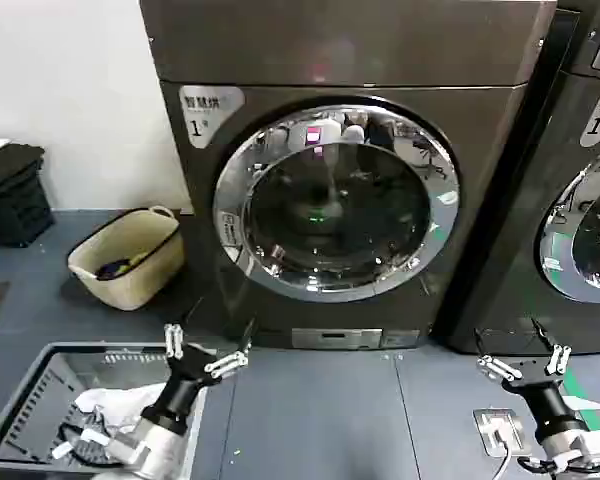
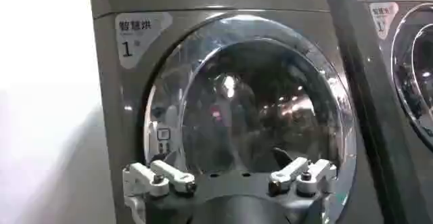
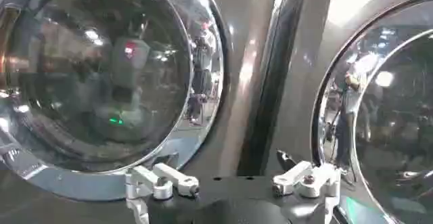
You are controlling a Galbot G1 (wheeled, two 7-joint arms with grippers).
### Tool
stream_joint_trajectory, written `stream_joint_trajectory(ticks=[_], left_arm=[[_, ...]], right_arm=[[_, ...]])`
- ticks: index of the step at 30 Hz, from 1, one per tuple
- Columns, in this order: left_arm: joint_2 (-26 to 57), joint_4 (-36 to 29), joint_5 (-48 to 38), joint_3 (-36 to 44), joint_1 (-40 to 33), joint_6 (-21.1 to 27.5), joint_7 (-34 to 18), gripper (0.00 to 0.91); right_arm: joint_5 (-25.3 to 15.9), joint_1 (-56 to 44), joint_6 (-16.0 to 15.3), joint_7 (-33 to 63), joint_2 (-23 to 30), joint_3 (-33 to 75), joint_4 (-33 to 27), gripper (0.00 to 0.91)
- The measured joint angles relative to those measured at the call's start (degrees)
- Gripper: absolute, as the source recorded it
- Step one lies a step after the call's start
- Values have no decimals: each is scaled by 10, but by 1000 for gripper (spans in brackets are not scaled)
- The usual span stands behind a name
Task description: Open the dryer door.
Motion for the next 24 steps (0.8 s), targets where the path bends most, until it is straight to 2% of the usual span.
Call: stream_joint_trajectory(ticks=[9,24], left_arm=[[3,0,0,0,3,0,3,907],[5,-2,-1,2,3,0,5,907]], right_arm=[[43,17,-3,-2,-39,-29,3,907],[139,94,-22,-2,-181,-127,-9,907]])
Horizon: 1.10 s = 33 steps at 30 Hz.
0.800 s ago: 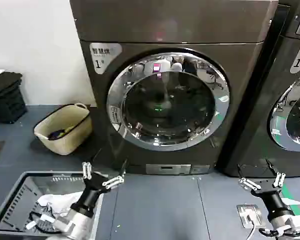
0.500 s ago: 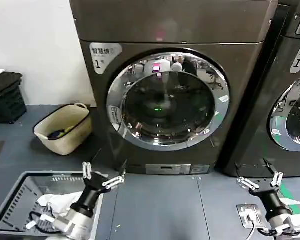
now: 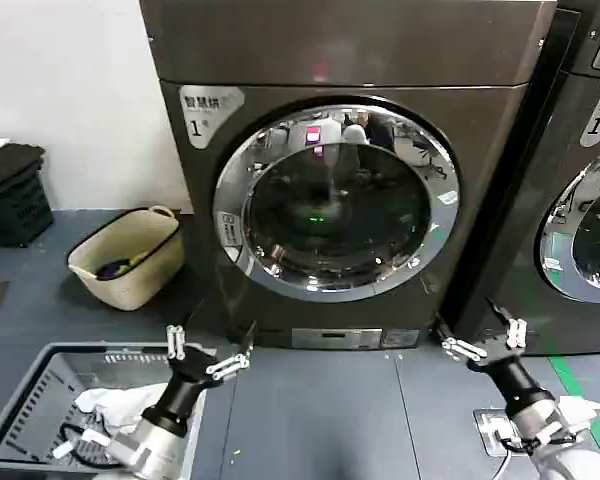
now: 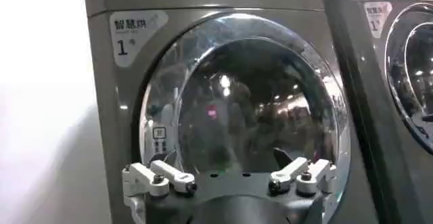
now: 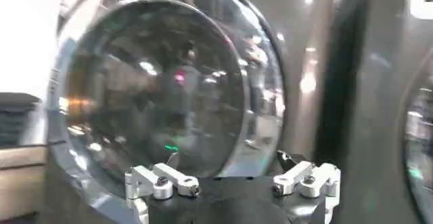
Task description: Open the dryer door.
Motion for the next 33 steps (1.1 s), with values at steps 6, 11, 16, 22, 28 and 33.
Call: stream_joint_trajectory(ticks=[6,11,16,22,28,33], left_arm=[[2,-4,0,-1,4,0,1,907],[2,-6,0,-2,6,1,1,907],[3,-7,1,-2,8,0,2,907],[6,-8,1,-2,8,1,2,907],[6,-8,1,-1,7,1,3,907],[5,-8,1,0,7,1,3,907]], right_arm=[[48,60,-13,-3,-54,-55,-15,907],[60,116,-19,-15,-90,-110,-28,907],[77,176,-19,-19,-118,-172,-45,907],[88,264,-17,-17,-142,-247,-71,907],[104,351,-16,-3,-141,-321,-102,907],[118,416,-17,-2,-136,-378,-127,907]])
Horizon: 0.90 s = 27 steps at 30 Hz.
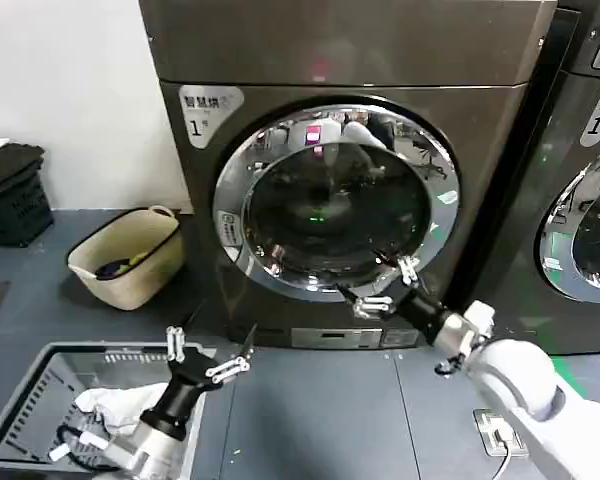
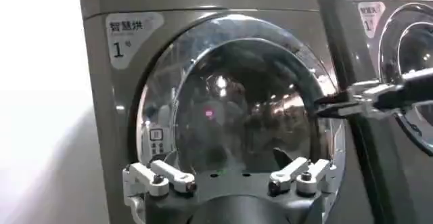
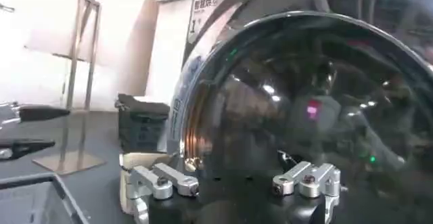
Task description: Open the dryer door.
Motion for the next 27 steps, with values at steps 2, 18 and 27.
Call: stream_joint_trajectory(ticks=[2,18,27], left_arm=[[-1,0,0,1,0,0,0,907],[-3,-1,1,1,2,0,2,907],[-5,-2,4,2,6,-1,4,907]], right_arm=[[6,22,0,1,2,-20,-9,907],[48,173,-1,4,48,-151,-94,907],[64,222,-1,-1,74,-201,-135,907]])
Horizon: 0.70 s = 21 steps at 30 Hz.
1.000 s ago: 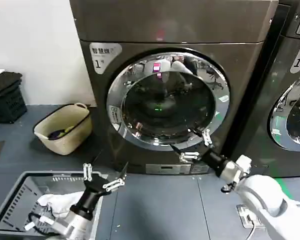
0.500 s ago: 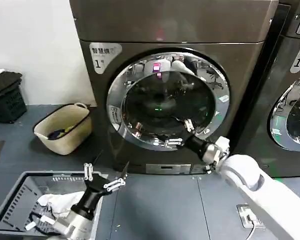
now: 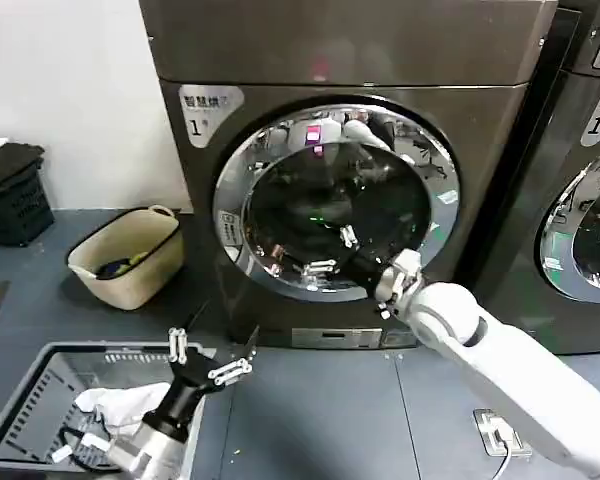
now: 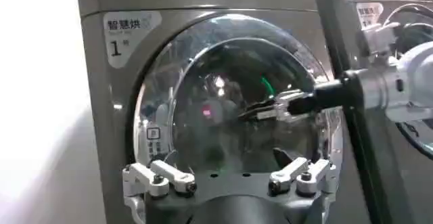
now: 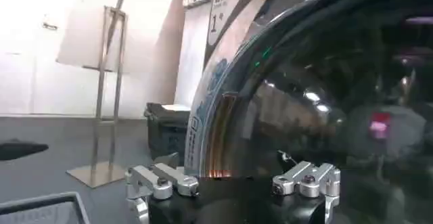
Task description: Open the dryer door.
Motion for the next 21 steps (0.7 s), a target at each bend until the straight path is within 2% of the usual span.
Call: stream_joint_trajectory(ticks=[21], left_arm=[[-3,-1,1,0,1,-1,2,907]], right_arm=[[11,65,5,-21,53,-65,-74,907]])
